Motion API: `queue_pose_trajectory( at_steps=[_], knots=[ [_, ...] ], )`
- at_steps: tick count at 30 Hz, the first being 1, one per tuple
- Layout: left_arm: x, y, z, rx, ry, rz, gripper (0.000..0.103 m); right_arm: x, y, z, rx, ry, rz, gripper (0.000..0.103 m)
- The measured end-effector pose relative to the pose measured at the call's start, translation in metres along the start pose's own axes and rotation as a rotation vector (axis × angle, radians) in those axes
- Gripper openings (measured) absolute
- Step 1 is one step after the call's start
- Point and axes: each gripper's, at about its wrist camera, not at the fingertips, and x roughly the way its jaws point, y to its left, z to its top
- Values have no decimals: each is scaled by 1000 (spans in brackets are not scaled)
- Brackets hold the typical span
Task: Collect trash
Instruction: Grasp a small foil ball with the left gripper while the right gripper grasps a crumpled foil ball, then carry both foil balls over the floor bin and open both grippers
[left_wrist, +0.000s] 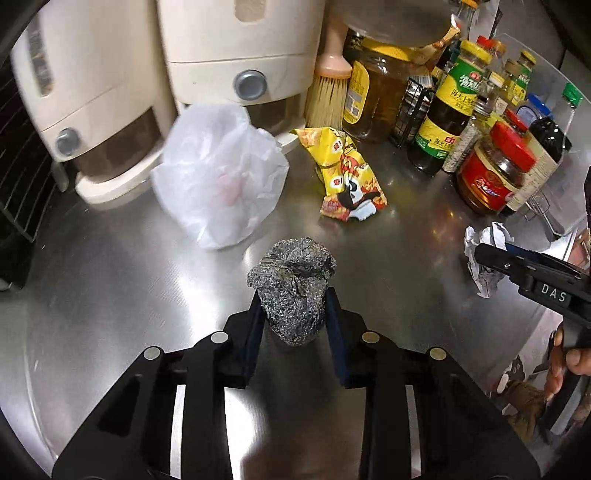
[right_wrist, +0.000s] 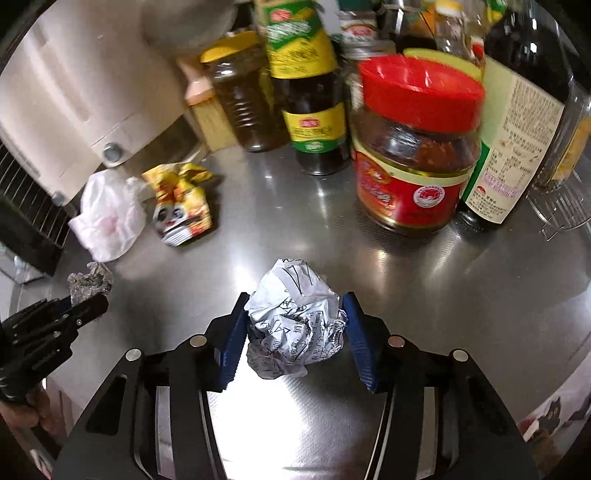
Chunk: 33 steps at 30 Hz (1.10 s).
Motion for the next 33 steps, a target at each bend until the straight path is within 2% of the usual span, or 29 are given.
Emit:
queue_pose_trajectory(
  at_steps=[10,15,24,33],
  knots=[
    [-47,-1,-61,-38,-12,17,30,-49,29,-32,-48,-45,28,52],
    [-68,1,-91,-59,-17,37,30,-68,43,-60,-67,-44,44,52],
    [-92,8,-145,-111,-1,53,30,-80,69,-108,-104,-11,80,52],
    [-88,5,-208,-143,41,33,30,-78,76,-169,-111,49,97,52]
  ],
)
